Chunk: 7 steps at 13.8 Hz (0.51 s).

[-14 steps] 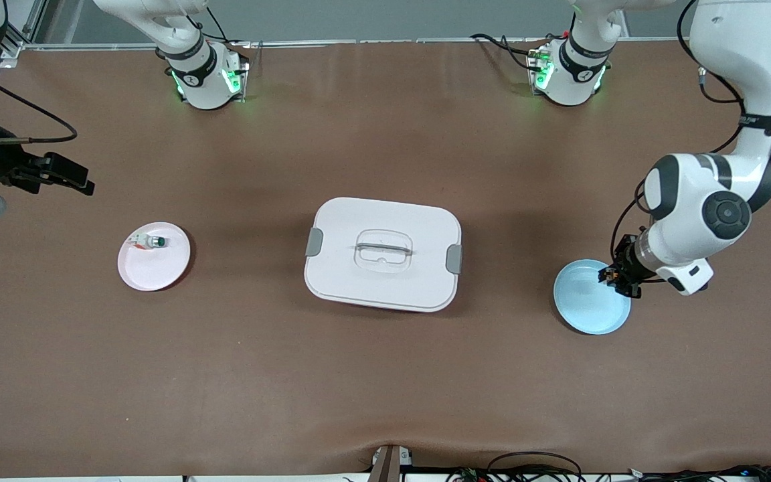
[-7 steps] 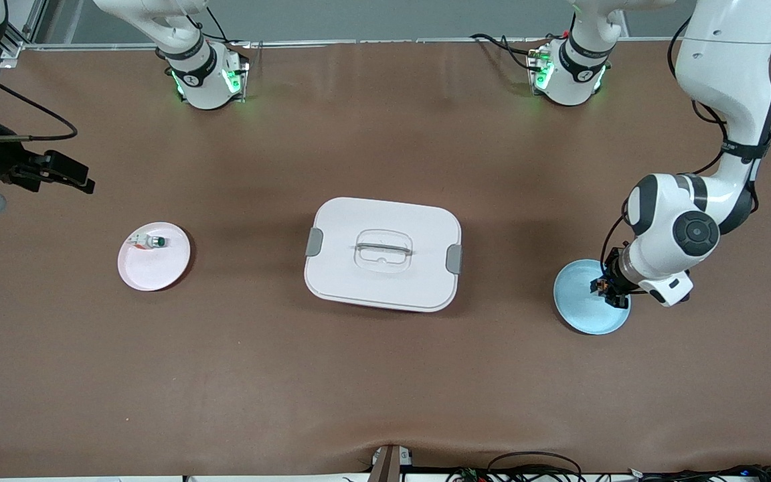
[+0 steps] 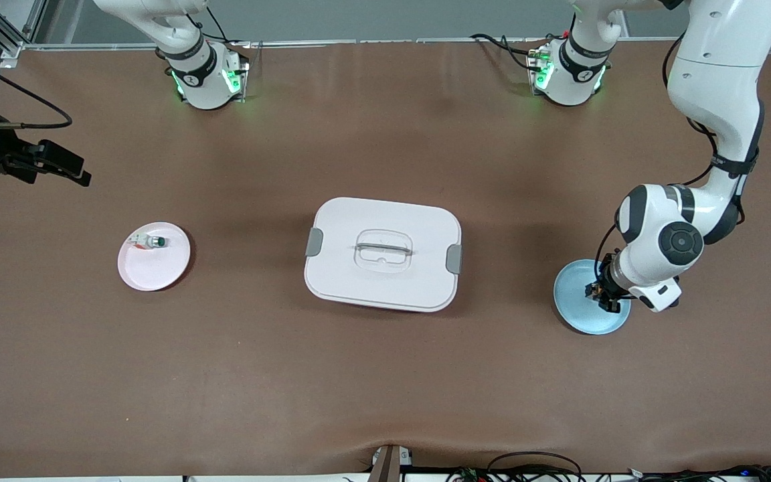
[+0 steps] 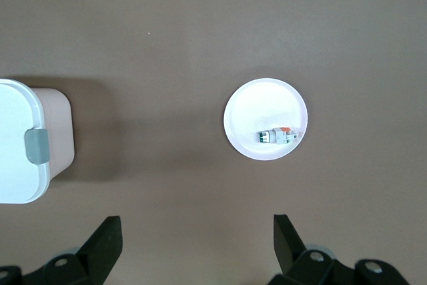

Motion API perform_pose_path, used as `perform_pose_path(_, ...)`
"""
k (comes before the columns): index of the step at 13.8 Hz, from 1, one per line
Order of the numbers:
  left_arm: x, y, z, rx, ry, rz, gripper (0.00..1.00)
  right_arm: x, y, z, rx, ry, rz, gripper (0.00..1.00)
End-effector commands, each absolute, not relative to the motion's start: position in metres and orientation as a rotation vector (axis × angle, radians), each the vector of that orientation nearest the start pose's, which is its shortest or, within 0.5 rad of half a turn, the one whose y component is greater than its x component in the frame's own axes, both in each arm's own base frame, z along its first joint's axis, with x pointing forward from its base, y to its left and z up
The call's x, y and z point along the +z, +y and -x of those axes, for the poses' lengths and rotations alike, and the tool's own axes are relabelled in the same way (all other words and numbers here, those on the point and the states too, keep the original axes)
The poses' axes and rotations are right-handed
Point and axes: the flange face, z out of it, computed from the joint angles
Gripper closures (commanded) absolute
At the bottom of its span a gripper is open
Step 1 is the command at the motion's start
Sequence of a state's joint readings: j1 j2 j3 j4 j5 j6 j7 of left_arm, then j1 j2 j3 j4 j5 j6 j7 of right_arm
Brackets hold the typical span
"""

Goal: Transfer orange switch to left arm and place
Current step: 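Carry the switch with the left gripper over the light-blue plate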

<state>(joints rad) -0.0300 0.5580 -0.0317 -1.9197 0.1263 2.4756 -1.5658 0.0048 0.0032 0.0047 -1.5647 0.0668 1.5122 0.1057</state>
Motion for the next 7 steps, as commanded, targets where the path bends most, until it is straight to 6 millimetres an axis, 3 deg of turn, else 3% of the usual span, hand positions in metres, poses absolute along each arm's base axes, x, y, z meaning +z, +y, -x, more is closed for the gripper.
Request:
perform_pose_path(1,0.2001,-0.0414,-0.631,-0.106,-2.004,2.359,1.0,0.6221,0.0188,-0.5439,0.094,0.145,3.07,0.0)
perform_pose_path(3,0.1992,-0.0414,-0.6308,-0.105,-2.002,2.359,1.0,0.6219,0.0161,-0.5436,0.099,0.154,3.071,0.0)
perform_pose_path(4,0.1988,-0.0414,-0.6311,-0.106,-1.998,2.361,0.88,0.622,0.0148,-0.5424,0.108,0.154,3.076,0.0)
perform_pose_path(6,0.201,-0.0424,-0.6329,-0.11,-1.98,2.377,0.0,0.6211,0.0137,-0.5429,0.104,0.125,3.138,0.0)
perform_pose_path(7,0.1999,-0.0433,-0.6325,-0.107,-1.978,2.376,0.0,0.6212,0.0233,-0.5426,0.1,0.083,3.18,0.0)
